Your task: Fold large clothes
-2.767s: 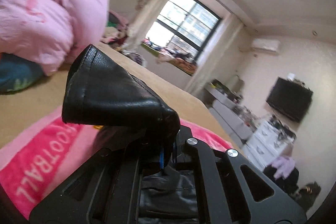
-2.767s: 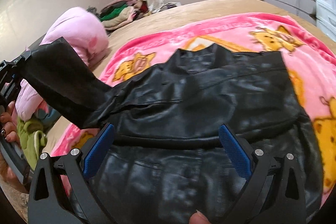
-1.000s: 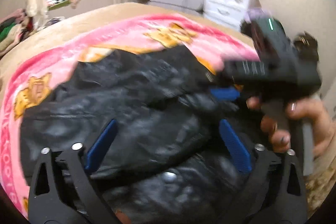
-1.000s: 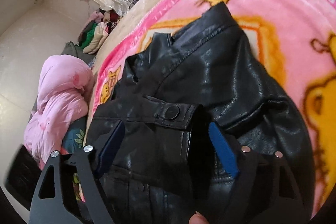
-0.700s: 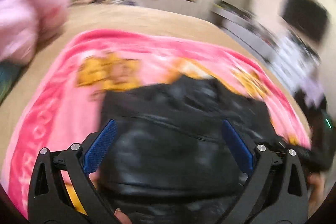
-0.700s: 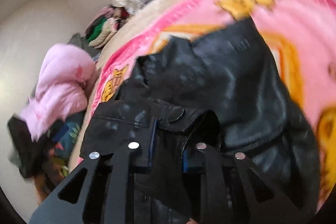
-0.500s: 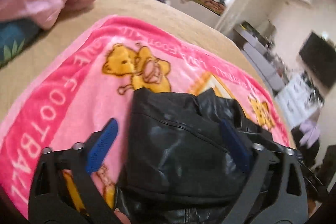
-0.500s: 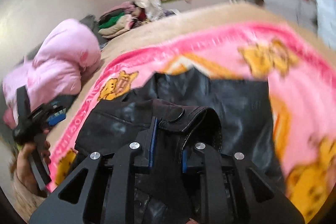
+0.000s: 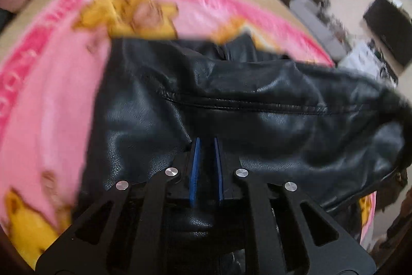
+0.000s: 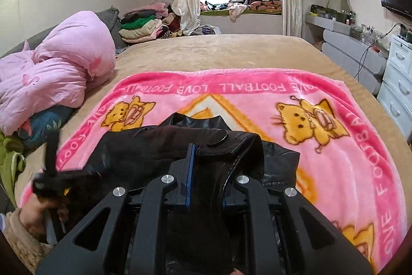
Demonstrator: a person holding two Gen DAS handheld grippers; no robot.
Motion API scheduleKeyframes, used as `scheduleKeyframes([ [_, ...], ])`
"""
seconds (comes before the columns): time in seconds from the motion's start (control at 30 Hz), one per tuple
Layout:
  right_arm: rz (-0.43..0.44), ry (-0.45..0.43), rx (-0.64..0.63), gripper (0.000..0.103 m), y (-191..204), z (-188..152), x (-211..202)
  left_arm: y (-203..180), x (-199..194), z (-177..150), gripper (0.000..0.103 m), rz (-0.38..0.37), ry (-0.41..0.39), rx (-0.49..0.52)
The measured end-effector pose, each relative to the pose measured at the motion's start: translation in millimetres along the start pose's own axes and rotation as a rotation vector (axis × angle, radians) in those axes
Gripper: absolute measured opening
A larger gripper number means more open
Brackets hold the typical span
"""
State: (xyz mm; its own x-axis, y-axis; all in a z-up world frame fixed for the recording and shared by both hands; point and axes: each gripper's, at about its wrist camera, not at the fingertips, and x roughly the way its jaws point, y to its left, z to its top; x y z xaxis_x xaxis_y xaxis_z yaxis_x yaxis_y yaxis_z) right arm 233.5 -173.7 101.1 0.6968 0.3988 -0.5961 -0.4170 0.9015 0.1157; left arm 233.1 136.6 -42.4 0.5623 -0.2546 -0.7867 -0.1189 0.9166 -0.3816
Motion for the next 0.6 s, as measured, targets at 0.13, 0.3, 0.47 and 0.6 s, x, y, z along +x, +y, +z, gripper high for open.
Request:
scheduleKeyframes([
  [0.13, -0.02, 0.001, -0.024, 0.013, 2.4, 0.9, 7.3, 1.2, -1.6, -0.4, 0.005, 0.003, -0.007, 0.001],
  [0.3, -0.066, 0.042, 0.002, 0.014, -9.8, -6.3, 19.2, 1.8, -27.3, 6.1, 0.02, -0.056, -0.069, -0.039],
  [0.47, -0.083, 0.123, 0.082, 0.014, -39.3, -26.5, 42.1, -5.2, -31.3, 5.4, 0.027, -0.014, -0.069, -0.005],
  [0.6, -0.099, 0.194, 0.119, 0.022, -51.4, -46.2, 59.5, -1.8, -14.3, 0.8, 0.028, 0.004, -0.024, -0.021],
])
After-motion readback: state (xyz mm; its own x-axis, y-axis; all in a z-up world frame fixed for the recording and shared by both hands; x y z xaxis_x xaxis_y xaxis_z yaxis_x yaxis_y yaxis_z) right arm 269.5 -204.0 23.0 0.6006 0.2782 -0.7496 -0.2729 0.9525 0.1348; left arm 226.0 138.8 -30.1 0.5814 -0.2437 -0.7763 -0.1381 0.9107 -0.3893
